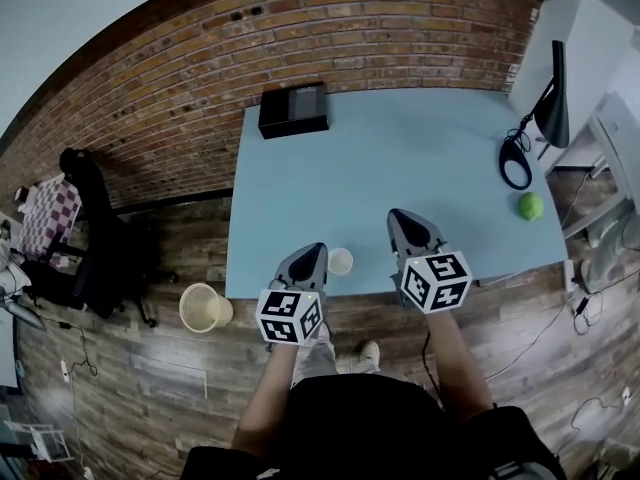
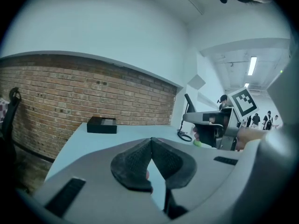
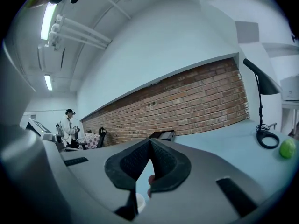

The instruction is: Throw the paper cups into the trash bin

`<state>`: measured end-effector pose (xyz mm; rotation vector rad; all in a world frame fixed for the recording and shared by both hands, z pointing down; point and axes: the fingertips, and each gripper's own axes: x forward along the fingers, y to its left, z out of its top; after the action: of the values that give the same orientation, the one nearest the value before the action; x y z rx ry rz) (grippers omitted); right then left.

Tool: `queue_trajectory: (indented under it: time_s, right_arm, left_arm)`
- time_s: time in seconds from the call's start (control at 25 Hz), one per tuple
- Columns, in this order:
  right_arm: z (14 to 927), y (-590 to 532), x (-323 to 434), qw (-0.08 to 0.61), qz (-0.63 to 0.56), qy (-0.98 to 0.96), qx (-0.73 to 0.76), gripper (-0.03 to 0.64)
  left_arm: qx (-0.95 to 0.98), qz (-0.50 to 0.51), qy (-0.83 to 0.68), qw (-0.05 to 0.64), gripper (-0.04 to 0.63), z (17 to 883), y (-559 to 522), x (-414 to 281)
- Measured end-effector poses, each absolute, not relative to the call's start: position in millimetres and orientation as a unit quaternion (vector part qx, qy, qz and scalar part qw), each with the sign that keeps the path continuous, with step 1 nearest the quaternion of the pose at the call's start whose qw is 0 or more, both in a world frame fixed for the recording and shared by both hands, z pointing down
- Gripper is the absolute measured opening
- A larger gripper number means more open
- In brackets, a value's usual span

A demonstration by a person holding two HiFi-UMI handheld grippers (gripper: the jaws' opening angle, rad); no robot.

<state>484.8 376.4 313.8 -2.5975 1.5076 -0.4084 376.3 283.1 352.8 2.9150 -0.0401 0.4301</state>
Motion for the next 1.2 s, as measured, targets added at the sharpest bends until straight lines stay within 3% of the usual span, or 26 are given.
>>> queue_trajectory:
  time_s: [0.68,0.84,1.2]
  right_arm:
    - [329,353,518,0.033,-0.157,0.398,-0.903,0.003]
    - [331,353,528,0.025,-0.162,0.375,-0.912,0.003]
    - [348,347,539,0.018,-0.181,0.329,-0.927,0.003]
  left_arm:
    - [0.93,0.307,0.162,0.119,0.005,476,266,411]
    - [0.909,0.348,0.2,0.115,0.094,505,270,415]
    - [0.876,0.415,0.239,0.055,0.166,570,263,422]
